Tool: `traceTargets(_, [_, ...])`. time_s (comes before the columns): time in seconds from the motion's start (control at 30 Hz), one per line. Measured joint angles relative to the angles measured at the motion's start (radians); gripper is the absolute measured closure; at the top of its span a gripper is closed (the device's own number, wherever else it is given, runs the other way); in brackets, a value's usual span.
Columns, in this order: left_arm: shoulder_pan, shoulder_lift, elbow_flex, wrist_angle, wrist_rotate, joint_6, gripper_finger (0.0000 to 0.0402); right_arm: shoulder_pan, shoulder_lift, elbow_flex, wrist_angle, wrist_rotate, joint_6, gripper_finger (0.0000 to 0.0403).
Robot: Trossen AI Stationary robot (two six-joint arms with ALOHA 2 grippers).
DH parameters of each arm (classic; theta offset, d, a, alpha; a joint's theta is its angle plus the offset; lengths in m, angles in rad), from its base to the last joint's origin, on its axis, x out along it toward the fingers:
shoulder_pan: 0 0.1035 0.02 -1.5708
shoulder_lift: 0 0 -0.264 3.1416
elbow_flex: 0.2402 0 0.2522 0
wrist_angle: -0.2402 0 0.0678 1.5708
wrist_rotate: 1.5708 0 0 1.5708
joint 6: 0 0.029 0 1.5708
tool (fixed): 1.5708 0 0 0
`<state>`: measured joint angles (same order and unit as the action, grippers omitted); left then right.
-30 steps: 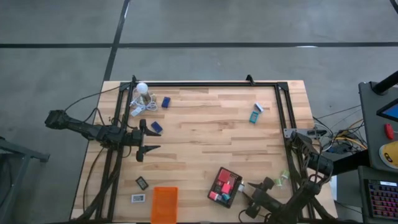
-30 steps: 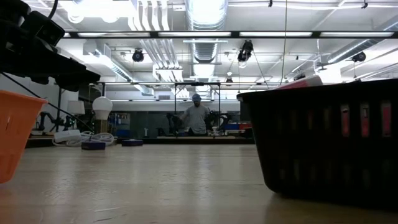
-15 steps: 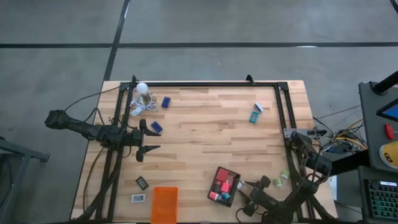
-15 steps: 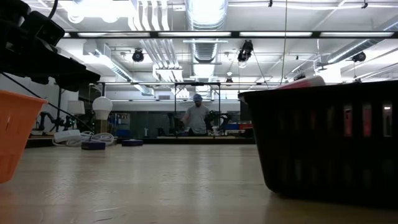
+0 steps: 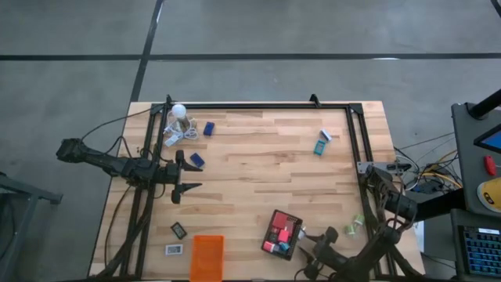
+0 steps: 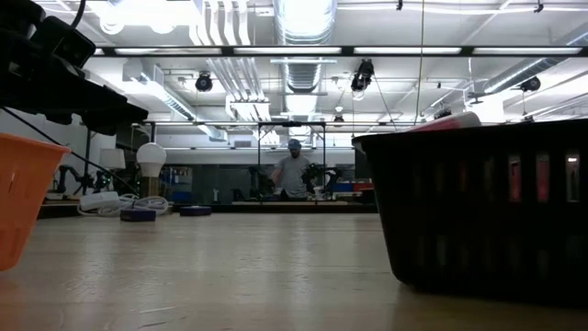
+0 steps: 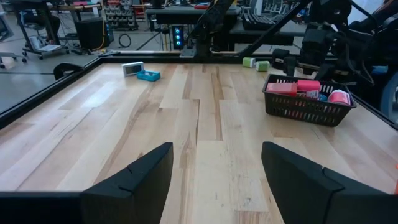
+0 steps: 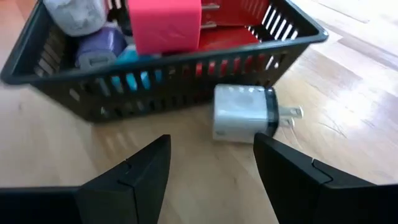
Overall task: Pick & Place Office items
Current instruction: Put the white charger adapter into the black bin
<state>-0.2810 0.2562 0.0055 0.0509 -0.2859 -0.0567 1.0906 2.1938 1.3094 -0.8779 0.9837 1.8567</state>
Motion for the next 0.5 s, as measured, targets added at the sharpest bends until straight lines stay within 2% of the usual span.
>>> traceTargets(0.27, [0.000, 0.000, 0.000, 0.000, 0.000, 0.000, 0.0149, -0.017, 0.000, 0.002, 0.006, -0.084, 0.023, 0.0177])
traceTargets(0.5, [0.000, 0.000, 0.000, 0.000, 0.000, 0.000, 0.0149, -0.015, 0.000, 0.002, -0.009, -0.089, 0.029, 0.0177])
